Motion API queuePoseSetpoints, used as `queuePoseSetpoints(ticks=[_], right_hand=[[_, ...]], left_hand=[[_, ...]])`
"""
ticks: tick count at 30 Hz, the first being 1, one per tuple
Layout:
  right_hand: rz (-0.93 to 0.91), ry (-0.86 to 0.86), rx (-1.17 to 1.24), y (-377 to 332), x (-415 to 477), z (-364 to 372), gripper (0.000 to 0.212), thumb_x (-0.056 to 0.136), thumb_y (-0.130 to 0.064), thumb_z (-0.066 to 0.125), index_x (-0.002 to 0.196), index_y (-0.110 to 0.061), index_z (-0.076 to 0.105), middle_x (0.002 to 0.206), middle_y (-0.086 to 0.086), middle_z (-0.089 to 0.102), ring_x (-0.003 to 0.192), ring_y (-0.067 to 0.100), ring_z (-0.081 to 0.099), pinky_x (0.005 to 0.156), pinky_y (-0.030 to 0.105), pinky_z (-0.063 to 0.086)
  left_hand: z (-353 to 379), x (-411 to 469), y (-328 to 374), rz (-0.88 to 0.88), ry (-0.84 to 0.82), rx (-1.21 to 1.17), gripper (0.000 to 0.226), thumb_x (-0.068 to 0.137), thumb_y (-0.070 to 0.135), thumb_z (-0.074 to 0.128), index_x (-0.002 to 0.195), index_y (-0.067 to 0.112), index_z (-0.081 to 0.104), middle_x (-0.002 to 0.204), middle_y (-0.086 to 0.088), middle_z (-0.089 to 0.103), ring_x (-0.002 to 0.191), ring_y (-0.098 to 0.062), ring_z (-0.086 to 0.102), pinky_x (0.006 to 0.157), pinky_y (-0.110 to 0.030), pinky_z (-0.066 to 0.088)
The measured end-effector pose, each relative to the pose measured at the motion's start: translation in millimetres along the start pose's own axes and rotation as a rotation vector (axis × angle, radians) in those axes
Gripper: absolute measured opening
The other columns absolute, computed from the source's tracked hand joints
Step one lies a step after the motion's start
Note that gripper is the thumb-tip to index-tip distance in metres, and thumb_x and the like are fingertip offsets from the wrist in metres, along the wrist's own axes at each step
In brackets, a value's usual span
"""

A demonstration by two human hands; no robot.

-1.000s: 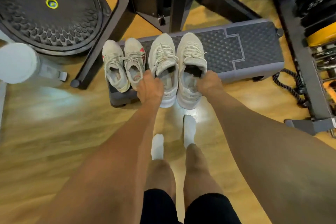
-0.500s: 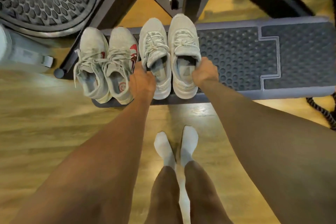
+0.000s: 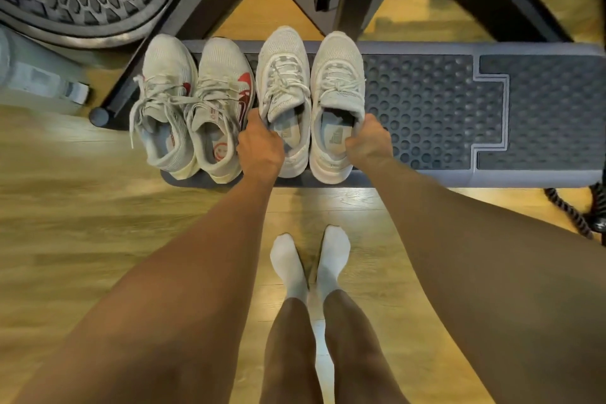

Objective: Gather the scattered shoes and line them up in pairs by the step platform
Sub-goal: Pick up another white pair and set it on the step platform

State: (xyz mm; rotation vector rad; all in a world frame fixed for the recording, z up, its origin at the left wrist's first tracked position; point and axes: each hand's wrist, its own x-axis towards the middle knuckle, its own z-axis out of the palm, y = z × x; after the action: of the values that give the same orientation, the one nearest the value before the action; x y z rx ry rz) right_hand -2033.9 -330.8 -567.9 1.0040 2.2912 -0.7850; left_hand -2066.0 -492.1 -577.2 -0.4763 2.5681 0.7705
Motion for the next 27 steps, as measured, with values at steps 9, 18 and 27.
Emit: queuePoseSetpoints(ticks=[9, 18, 27], right_hand=[[0.03, -0.089, -0.061, -8.0, -0.9, -11.3, 0.043, 0.095, -0.015, 0.051, 0.134, -0.004, 0.038, 0.132, 0.018, 0.05, 0.12, 0.033, 0.05, 0.091, 0.037, 0.043], [-0.234, 0.06, 0.008, -77.2, -71.3, -84.7, 0.051, 0.098, -0.038, 0.043, 0.14, -0.011, 0.038, 0.141, 0.015, 0.044, 0.127, 0.034, 0.043, 0.098, 0.04, 0.037], [-0.681, 0.108, 0.041, -204.5, -230.7, -185.5, 0.052, 0.097, -0.05, 0.037, 0.132, -0.014, 0.048, 0.13, 0.011, 0.055, 0.118, 0.03, 0.051, 0.091, 0.039, 0.039]], left_hand=[[-9.3, 1.4, 4.6, -0.04, -0.116, 0.003, 0.04, 0.087, 0.002, 0.057, 0.125, 0.004, 0.045, 0.123, -0.02, 0.057, 0.113, -0.039, 0.055, 0.082, -0.039, 0.043], [-105.3, -36.8, 59.0, 0.073, -0.088, -0.16, 0.046, 0.094, 0.029, 0.053, 0.136, 0.012, 0.044, 0.132, -0.016, 0.055, 0.12, -0.034, 0.052, 0.092, -0.033, 0.04], [-298.4, -117.2, 113.0, 0.247, 0.116, -0.273, 0.054, 0.096, 0.044, 0.044, 0.14, 0.012, 0.043, 0.14, -0.011, 0.051, 0.128, -0.029, 0.047, 0.101, -0.037, 0.039]])
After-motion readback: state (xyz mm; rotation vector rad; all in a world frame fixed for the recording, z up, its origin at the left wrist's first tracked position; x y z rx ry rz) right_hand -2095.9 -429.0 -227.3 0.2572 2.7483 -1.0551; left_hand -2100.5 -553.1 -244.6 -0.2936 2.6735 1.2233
